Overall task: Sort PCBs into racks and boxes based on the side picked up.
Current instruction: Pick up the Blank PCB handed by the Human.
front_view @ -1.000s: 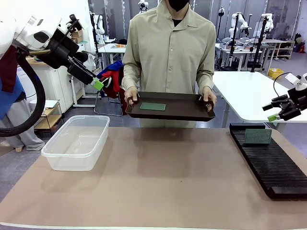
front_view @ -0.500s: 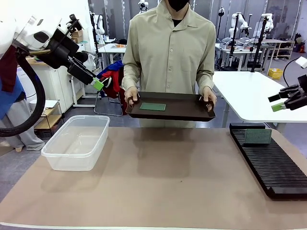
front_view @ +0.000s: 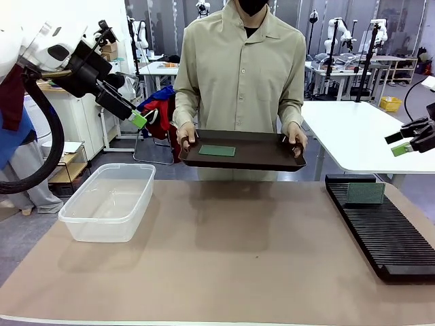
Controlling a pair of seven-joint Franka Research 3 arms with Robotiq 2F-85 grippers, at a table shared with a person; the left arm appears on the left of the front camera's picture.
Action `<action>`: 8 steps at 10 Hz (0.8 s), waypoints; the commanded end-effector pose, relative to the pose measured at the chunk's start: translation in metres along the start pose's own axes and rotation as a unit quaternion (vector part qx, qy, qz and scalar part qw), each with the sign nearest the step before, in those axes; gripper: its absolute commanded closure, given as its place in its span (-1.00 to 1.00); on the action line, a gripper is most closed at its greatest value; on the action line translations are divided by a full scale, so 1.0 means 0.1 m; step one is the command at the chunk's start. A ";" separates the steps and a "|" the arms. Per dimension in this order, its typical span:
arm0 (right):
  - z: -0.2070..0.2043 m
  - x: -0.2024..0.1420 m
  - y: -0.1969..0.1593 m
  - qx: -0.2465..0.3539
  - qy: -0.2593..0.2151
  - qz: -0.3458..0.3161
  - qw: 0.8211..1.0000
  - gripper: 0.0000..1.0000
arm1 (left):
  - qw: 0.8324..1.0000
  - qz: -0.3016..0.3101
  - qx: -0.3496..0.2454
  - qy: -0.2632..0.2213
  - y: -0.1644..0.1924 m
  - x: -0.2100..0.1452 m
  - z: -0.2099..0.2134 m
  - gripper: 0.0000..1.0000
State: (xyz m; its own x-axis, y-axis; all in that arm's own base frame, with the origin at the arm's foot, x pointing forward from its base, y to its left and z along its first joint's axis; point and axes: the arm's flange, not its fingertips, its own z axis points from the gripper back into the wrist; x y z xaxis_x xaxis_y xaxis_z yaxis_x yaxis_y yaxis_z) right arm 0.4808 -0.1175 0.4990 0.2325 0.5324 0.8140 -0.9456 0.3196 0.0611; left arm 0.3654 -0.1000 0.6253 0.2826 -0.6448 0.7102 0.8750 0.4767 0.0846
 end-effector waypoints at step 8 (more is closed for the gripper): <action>0.49 0.21 0.55 -0.120 -0.050 -0.082 0.988 -1.00 | 1.000 0.001 -0.003 0.001 -0.01 -0.01 0.01 -1.00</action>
State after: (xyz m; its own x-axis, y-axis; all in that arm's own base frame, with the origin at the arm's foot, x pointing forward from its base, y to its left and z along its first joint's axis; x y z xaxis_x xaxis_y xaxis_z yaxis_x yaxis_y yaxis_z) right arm 0.4310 -0.1345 0.5496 0.3229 0.3977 0.8588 -0.8411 0.5365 0.0678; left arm 0.3654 -0.1000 0.6253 0.2826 -0.6448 0.7102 0.8750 0.4766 0.0845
